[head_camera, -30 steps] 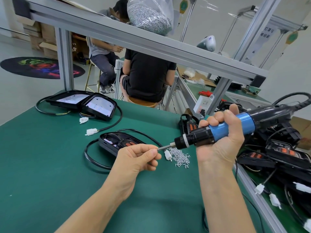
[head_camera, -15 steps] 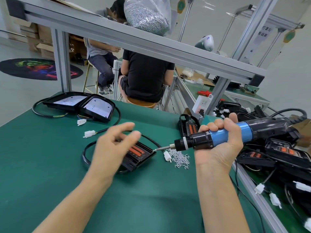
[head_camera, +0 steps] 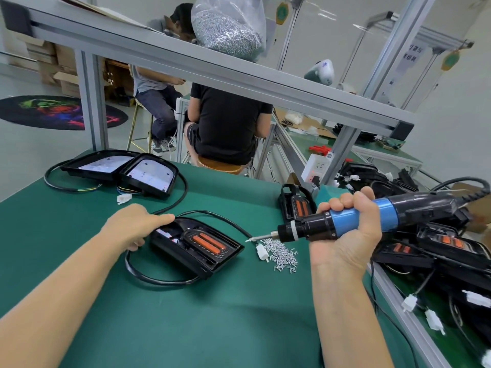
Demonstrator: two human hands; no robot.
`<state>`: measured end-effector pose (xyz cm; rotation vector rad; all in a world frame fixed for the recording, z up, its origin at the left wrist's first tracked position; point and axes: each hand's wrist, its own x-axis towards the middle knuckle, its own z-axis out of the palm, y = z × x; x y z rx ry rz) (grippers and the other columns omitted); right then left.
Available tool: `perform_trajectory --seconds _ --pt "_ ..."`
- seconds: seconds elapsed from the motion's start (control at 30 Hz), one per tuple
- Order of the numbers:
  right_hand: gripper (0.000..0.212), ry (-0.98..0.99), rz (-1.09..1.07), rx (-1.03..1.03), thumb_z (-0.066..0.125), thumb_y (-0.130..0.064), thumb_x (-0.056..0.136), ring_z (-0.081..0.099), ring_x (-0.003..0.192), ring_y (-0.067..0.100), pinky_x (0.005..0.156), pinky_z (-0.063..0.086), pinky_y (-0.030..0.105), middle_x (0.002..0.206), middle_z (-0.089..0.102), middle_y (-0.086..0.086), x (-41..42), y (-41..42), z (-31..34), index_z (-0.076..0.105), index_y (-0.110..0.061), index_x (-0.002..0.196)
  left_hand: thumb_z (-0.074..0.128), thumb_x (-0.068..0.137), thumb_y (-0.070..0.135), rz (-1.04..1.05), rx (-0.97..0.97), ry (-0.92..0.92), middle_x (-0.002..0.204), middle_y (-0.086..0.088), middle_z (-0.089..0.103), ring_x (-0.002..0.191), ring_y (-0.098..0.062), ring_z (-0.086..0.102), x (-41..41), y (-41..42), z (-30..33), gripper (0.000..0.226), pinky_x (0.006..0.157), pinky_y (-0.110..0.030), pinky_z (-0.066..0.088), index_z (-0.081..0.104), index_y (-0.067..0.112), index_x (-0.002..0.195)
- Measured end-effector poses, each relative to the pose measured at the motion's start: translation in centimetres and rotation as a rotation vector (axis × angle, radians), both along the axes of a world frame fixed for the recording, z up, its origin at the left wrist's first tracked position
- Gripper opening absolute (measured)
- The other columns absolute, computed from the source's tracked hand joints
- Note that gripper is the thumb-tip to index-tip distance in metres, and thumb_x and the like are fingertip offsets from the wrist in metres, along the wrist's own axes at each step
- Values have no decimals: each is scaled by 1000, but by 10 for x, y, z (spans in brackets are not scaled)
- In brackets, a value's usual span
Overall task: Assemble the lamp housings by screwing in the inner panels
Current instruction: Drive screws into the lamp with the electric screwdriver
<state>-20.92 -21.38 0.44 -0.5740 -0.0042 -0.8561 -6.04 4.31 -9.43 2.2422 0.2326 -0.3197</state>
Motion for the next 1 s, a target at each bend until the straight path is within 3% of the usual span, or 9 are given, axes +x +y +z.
perform_trajectory --seconds 0.13,0.23,0.33,0.43,0.5,0.7,0.77,0.87,1.0 --pt "16 -5 -5 10 49 -7 92 49 54 8 59 47 21 61 50 -7 3 0 0 53 -23 92 68 84 45 30 -250 131 109 -10 49 52 -28 69 -10 -12 -3 54 45 -29 53 46 4 113" --pt "14 -5 -7 0 53 -9 90 51 59 9 64 46 22 64 51 -6 5 1 -1 53 -23 93 66 89 23 97 -545 167 95 -17 61 61 -30 66 -10 -15 -8 37 44 -31 55 52 1 116" --pt "15 13 -12 -8 54 -11 89 52 58 9 63 46 22 64 53 -6 6 1 -2 53 -24 95 52 92 2 113 -801 219 83 -14 61 64 -24 61 -15 -17 -12 7 46 -29 56 57 4 96" --pt "16 12 -5 -17 53 -9 89 53 57 9 60 47 21 64 54 -6 8 2 -4 53 -24 97 37 84 -12 93 -920 226 78 -14 55 66 -25 53 -21 -18 -17 22 60 -35 49 53 3 80" --pt "17 18 8 -24 52 -8 90 53 56 9 58 47 21 63 54 -6 9 4 -5 53 -24 96 30 76 -16 81 -933 192 78 -15 51 64 -26 49 -28 -20 -16 27 62 -32 45 50 1 84" --pt "20 2 39 -73 49 -5 91 48 53 7 58 45 20 61 49 -8 19 16 -5 51 -24 95 33 72 -13 74 -1042 168 87 -16 56 69 -27 53 -43 -31 -11 38 66 -30 45 54 3 98" --pt "21 1 40 -97 49 -3 90 46 53 7 57 44 20 62 48 -7 25 22 -5 51 -24 95 41 74 -11 88 -1114 168 86 -16 58 68 -28 56 -44 -31 -9 31 68 -32 49 54 4 98" --pt "23 7 40 -129 53 -2 84 46 53 9 57 44 21 63 47 -4 34 30 -7 52 -23 95 64 73 7 50 -1161 143 78 -10 67 62 -22 64 -50 -34 -8 24 61 -29 55 58 9 95" --pt "32 33 -1 -173 58 -4 75 47 52 11 57 46 24 61 47 -4 47 40 -13 50 -19 102 65 83 16 40 -1138 80 90 -7 72 67 -19 67 -55 -42 -12 17 54 -26 54 62 12 100"
